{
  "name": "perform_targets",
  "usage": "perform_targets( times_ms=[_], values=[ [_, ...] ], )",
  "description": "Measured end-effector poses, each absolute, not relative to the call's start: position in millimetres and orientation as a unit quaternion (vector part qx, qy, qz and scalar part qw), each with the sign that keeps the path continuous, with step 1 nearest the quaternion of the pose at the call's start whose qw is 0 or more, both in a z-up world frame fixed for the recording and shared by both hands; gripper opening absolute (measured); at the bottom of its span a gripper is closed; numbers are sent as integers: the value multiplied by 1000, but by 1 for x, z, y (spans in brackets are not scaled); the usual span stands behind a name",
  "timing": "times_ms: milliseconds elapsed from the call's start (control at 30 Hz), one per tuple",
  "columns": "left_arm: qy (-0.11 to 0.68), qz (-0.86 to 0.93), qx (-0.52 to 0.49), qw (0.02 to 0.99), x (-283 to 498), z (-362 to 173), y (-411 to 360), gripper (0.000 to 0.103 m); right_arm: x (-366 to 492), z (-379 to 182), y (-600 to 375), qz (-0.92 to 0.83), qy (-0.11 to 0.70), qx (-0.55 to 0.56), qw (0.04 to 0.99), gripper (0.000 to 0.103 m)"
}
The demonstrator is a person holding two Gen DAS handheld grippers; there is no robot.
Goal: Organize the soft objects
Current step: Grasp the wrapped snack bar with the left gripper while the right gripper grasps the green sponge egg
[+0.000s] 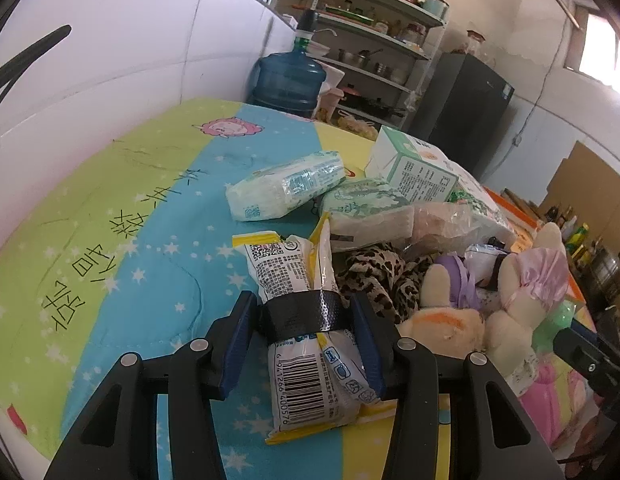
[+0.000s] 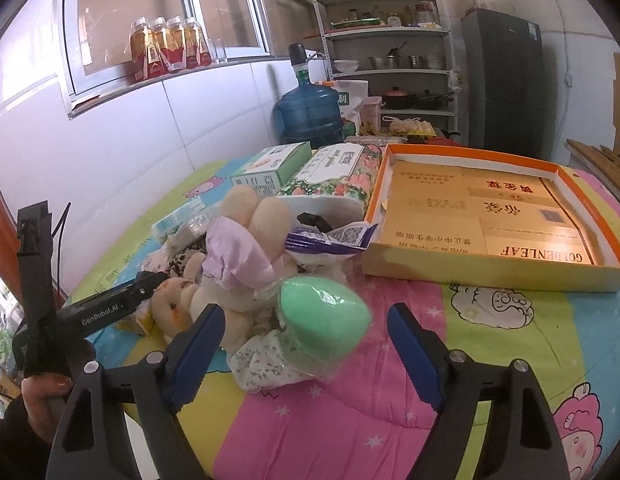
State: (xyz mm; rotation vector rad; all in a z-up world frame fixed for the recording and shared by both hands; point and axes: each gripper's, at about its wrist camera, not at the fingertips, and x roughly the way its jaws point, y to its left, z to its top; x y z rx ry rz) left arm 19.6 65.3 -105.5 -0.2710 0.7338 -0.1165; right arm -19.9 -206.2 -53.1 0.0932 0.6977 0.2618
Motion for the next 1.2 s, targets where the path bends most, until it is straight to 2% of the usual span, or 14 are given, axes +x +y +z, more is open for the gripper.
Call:
perform_targets(
  times_ms=[100,233,333,467,1200],
  values=[
    [356,-54,-130,924,18,-106,65,48,-19,-55,-206,126,344,42,930,73],
    [354,-53,-136,924,16,-105,66,48,-18,-57,-209,121,346,39,930,56],
    [352,-50,-133,925,15,-105,66,48,-18,-58,-212,117,346,40,930,48],
    [350,-47,-131,926,12,-103,65,47,-19,-57,-216,122,342,52,930,45],
    [292,-60,-104,949,-8,-52,58,47,-31,-29,-231,109,297,56,947,45]
  ],
)
